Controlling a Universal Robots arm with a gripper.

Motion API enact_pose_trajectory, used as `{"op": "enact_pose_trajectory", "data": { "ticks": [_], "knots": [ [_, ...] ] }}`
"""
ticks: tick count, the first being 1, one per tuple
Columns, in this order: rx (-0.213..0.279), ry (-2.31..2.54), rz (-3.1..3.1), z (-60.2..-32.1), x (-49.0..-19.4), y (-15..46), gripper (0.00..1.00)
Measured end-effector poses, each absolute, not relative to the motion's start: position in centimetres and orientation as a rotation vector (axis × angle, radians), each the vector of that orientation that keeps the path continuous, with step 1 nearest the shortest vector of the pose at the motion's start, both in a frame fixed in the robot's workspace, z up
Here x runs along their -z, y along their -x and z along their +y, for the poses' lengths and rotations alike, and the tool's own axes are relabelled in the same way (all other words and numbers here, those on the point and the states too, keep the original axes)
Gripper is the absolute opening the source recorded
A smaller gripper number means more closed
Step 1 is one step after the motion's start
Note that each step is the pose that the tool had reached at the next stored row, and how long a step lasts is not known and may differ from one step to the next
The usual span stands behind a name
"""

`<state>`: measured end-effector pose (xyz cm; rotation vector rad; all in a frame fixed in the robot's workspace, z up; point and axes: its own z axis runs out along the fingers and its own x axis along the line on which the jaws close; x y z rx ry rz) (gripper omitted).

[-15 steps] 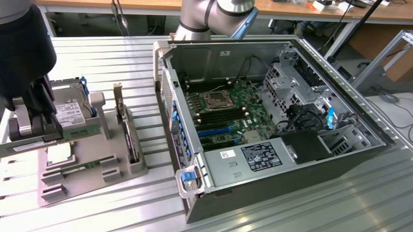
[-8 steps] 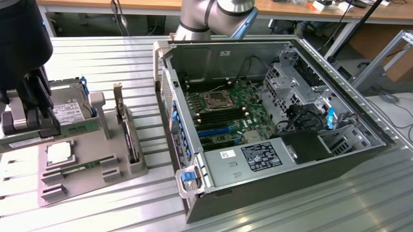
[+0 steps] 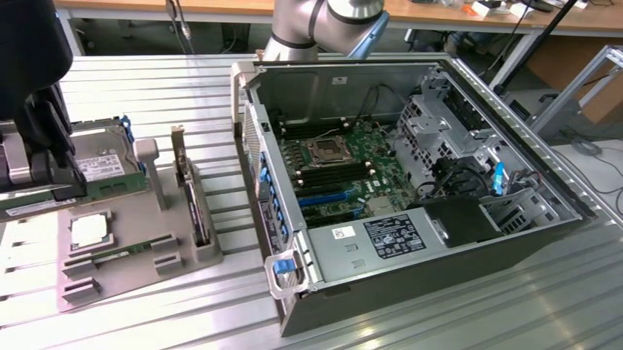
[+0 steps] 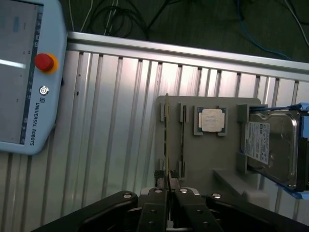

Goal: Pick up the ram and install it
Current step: 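Pick up the ram and move it above insertion slot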

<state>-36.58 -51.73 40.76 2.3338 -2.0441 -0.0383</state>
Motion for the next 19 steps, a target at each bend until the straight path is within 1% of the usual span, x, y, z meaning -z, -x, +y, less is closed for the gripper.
{"op": "enact_pose_trajectory", "data": {
  "ticks": [3,19],
  "knots": [
    [0.038,-2.334,-2.044,-51.73,-41.22,36.58,0.12],
    [0.037,-2.333,-2.043,-51.73,-41.23,35.70,0.12]
  ]
}}
